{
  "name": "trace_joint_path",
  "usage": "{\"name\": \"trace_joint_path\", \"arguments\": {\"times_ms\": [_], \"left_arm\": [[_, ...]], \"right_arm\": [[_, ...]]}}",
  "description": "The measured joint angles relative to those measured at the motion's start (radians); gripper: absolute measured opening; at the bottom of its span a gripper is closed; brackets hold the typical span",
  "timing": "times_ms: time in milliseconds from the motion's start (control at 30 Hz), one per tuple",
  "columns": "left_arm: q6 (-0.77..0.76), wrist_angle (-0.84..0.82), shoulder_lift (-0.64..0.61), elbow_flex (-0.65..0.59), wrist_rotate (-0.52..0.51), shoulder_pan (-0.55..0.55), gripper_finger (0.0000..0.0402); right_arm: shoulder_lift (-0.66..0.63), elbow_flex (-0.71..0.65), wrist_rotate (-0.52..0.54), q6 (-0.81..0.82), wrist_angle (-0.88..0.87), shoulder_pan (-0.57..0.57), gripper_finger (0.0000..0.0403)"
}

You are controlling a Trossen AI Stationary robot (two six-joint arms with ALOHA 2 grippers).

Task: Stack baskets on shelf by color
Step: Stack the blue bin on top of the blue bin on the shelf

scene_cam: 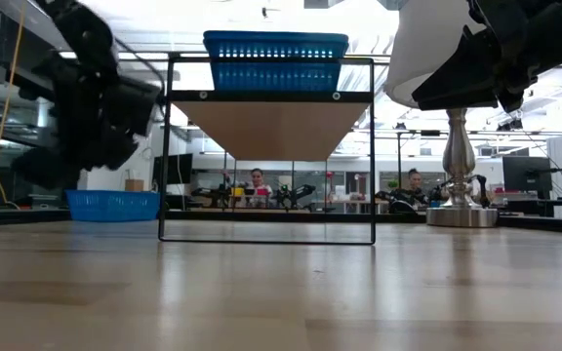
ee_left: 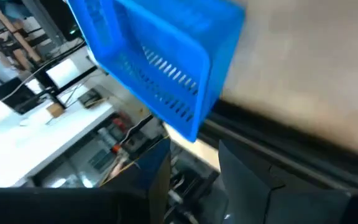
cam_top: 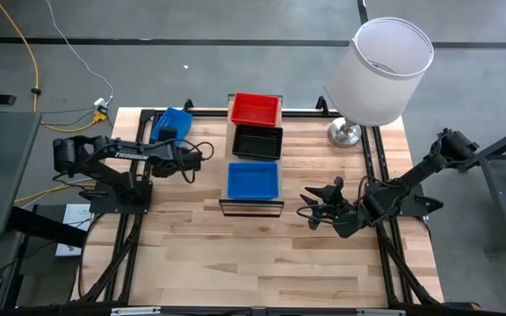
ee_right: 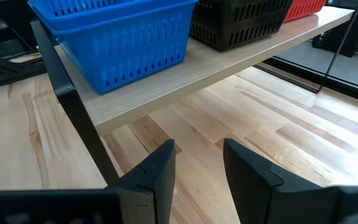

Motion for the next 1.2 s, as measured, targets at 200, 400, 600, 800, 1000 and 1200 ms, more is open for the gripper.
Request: {"name": "trace_joint_path", "arguments": {"times_ms": [200, 400, 600, 800, 1000, 1200], "left_arm": [[0.109, 0.119, 0.0, -0.066, -0.051, 0.076, 0.0128], [0.242, 0.356, 0.0, -0.1, -0.041, 0.122, 0.0127], [0.403, 0.525, 0.0, -0.114, -0.011, 0.161, 0.0127], [0.494, 0.629, 0.0, -0.114, 0.046, 0.213, 0.0127], [0.493, 0.639, 0.0, -0.114, 0.151, 0.235, 0.0113], [0.475, 0.591, -0.006, -0.114, 0.198, 0.221, 0.0015]], "right_arm": [[0.0, 0.0, 0.0, 0.0, 0.0, 0.0, 0.0122], [0.0, 0.0, 0.001, 0.0, 0.0, 0.0, 0.0122], [0.0, 0.0, 0.005, -0.004, 0.0, 0.0, 0.0122], [0.0, 0.0, 0.025, -0.019, -0.002, 0.0, 0.0122], [0.0, 0.0, 0.031, -0.044, -0.003, -0.007, 0.0122], [0.0, 0.0, 0.015, -0.042, -0.003, -0.058, 0.0122]]}}
